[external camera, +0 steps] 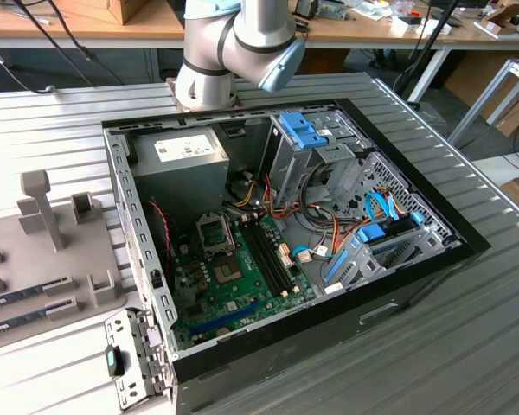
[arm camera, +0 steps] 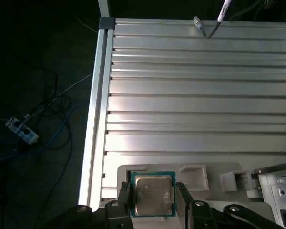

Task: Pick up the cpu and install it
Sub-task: 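Pick up the cpu and move it towards the insertion slot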

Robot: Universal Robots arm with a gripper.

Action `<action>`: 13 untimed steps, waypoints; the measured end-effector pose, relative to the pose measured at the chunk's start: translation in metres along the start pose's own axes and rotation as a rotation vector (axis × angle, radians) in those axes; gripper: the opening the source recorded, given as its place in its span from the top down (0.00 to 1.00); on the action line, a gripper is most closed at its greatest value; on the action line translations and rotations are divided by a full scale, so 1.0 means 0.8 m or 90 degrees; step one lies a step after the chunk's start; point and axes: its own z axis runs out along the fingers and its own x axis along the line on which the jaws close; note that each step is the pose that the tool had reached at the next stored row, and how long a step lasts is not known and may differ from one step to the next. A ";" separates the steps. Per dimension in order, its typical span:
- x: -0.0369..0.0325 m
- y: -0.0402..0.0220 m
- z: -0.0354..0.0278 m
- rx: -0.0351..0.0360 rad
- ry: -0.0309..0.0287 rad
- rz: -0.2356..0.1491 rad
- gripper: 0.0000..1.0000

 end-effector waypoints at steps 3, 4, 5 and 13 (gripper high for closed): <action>0.0000 0.0000 0.0000 0.0605 0.0009 -0.001 0.53; 0.0000 0.0000 0.0000 0.0715 0.0012 -0.002 0.53; 0.0000 0.0000 0.0000 0.0902 0.0016 -0.003 0.53; 0.0000 0.0000 0.0001 0.2066 0.0069 -0.016 0.53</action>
